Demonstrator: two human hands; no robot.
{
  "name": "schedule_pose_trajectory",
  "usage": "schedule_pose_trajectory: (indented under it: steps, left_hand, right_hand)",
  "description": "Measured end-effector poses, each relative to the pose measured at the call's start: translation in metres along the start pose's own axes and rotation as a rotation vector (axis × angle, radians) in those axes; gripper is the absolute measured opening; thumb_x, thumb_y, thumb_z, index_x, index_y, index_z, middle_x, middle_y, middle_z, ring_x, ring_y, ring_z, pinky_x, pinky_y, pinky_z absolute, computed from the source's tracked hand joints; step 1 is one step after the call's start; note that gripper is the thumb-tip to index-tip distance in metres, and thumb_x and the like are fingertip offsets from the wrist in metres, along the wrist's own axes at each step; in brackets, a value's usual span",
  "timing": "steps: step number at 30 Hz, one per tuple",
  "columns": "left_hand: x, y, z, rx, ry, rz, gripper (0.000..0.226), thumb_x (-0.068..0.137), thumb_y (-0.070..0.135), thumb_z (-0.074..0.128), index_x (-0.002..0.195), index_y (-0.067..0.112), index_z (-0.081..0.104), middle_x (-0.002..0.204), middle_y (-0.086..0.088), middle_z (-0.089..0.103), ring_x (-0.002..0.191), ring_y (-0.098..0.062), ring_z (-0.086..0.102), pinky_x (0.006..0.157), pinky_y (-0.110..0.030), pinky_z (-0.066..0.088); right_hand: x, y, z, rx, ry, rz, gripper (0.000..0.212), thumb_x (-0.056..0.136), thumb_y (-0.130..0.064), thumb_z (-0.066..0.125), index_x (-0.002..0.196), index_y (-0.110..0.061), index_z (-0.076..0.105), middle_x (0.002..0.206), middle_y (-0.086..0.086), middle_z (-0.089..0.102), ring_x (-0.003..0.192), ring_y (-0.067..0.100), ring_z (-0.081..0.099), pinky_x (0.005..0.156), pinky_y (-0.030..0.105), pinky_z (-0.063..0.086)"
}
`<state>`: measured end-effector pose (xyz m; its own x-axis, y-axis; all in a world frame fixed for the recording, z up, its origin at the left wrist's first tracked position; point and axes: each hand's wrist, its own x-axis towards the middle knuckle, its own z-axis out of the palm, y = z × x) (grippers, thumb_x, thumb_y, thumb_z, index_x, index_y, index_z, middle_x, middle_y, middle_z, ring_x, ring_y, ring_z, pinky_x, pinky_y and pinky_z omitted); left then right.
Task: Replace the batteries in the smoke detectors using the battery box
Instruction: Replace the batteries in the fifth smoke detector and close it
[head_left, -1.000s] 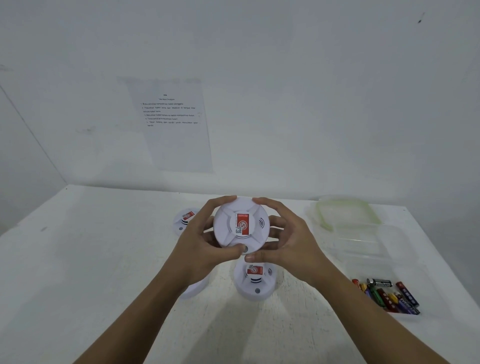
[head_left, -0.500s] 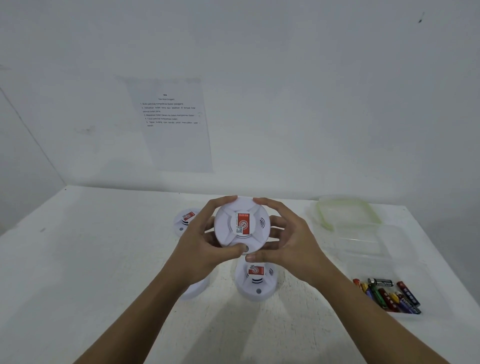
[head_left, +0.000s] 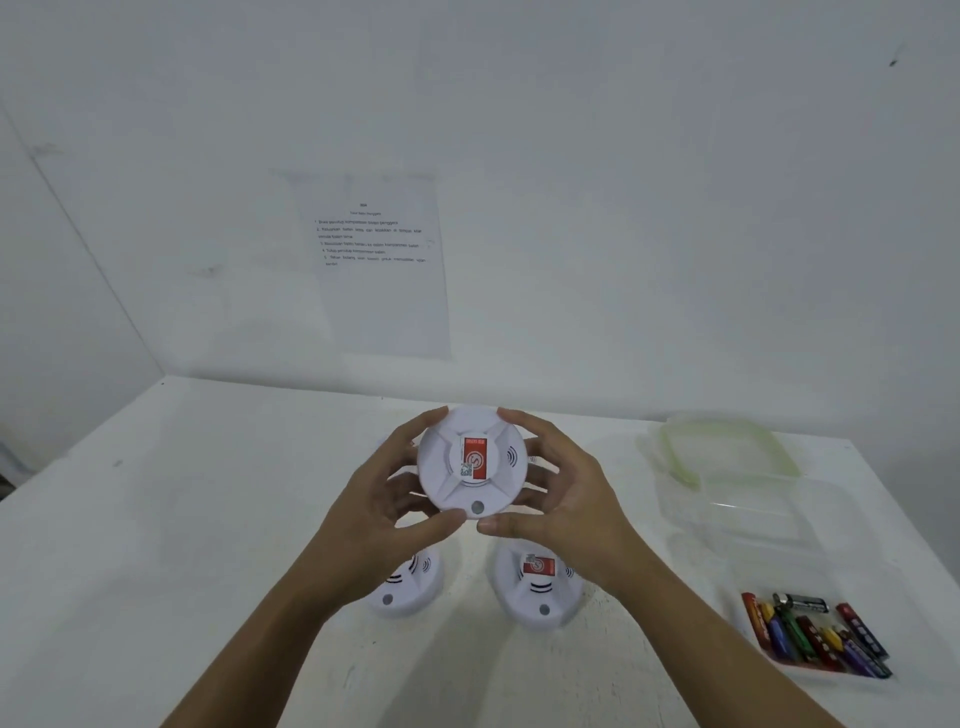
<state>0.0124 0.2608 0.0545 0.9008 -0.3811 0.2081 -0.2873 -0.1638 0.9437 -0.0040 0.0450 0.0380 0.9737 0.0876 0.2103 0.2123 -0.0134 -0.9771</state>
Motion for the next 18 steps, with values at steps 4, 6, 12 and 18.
schedule_pose_trajectory:
  steps: [4,6,12,18]
  left_hand:
    - [-0.003,-0.006,-0.026,0.011,0.037,-0.031,0.081,0.075,0.009,0.085,0.137,0.047,0.048,0.115,0.009,0.067,0.102,-0.026,0.070,0.086,-0.037,0.061]
    - [-0.005,-0.011,-0.041,0.013,0.053,-0.042,0.081,0.074,0.011,0.085,0.137,0.046,0.049,0.113,0.008,0.068,0.100,-0.027,0.070,0.086,-0.038,0.061]
    - [-0.010,-0.023,-0.092,0.013,0.051,-0.056,0.081,0.074,0.009,0.086,0.137,0.044,0.050,0.114,0.003,0.067,0.097,-0.030,0.070,0.087,-0.041,0.060]
    - [-0.006,-0.033,-0.151,0.033,0.000,-0.039,0.081,0.077,0.007,0.084,0.139,0.046,0.048,0.114,0.003,0.067,0.093,-0.031,0.070,0.088,-0.042,0.060]
  right_hand:
    - [0.014,0.003,0.025,-0.034,-0.024,-0.004,0.089,0.062,-0.003,0.094,0.135,-0.037,0.057,0.121,-0.008,0.066,0.103,0.022,0.069,0.088,0.042,0.061]
    - [0.021,0.004,0.040,-0.046,-0.035,-0.001,0.089,0.062,-0.007,0.095,0.136,-0.036,0.056,0.129,-0.006,0.063,0.107,0.023,0.068,0.089,0.045,0.060]
    - [0.044,0.009,0.083,-0.085,-0.062,0.003,0.091,0.062,-0.009,0.095,0.138,-0.036,0.053,0.132,-0.007,0.061,0.108,0.022,0.067,0.089,0.045,0.060]
    - [0.068,0.009,0.135,-0.121,-0.036,-0.032,0.087,0.064,-0.009,0.094,0.134,-0.039,0.053,0.121,-0.013,0.064,0.108,0.023,0.066,0.091,0.044,0.059]
